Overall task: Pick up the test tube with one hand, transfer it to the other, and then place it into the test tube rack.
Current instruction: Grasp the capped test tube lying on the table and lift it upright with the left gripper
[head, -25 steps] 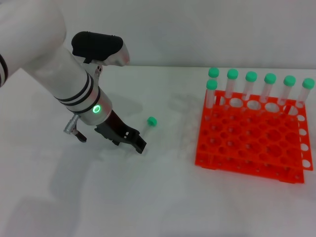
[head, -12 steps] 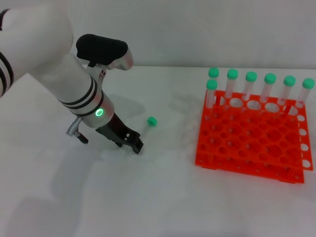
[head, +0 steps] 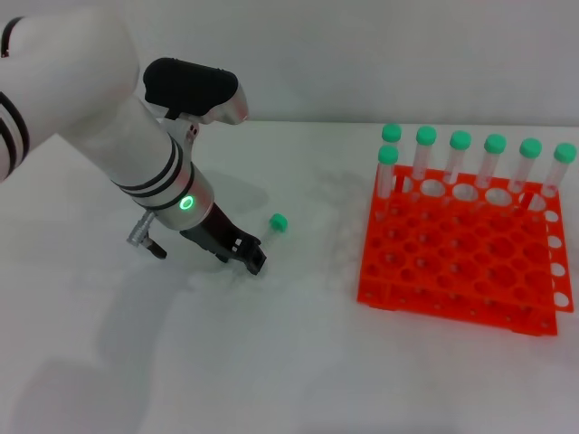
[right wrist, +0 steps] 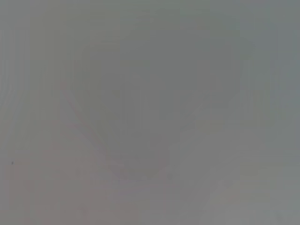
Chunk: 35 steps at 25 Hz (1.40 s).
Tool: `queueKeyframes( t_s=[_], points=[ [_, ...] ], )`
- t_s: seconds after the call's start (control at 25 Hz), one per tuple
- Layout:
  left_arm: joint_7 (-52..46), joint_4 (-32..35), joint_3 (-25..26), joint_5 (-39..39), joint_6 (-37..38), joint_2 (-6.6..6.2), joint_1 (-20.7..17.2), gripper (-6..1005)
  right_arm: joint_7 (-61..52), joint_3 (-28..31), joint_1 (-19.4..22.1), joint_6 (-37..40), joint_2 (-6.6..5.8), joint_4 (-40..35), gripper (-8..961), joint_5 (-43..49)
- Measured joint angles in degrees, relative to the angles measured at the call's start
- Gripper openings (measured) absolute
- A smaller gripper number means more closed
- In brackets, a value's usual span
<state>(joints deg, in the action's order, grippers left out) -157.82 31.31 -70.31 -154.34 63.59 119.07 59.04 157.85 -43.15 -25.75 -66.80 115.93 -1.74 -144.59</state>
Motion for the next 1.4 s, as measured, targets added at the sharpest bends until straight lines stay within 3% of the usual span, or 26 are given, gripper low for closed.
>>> queueKeyframes(
  t_s=[0.28,0.36,0.6,0.8,1.16,1.4],
  points=[
    [0.76,-2.21,-0.09,0.13,-1.50,0.15,1.29,515,0.00,0.00,0.08,0.00,-0.06,-0.22,838,-0.23],
    [1.17,-2.40,-0.10,0.22,-1.79,0.19,1.51,345,0.00,0.01,0.09,0.00,-0.10,-0.26,838,-0.24],
    [2.70,-2.61,-0.17,1.78,-2.25,0.20,1.69,304,0.00,0.09,0.29,0.00,-0.11,-0.43,838,-0.26],
    [3.08,-3.07,-0.18,2.22,-2.35,0.12,1.68,192,0.00,0.09,0.35,0.00,-0.19,-0.46,837,-0.34],
    [4.67,-2.99,-0.20,3.01,-2.92,0.19,1.29,192,0.01,0.09,0.32,0.04,-0.18,-0.46,837,-0.35],
    [11.25,-1.03,0.57,10.66,-4.65,-0.16,0.00,192,0.00,0.09,0.68,0.06,-0.18,-0.43,837,-0.35]
  ],
)
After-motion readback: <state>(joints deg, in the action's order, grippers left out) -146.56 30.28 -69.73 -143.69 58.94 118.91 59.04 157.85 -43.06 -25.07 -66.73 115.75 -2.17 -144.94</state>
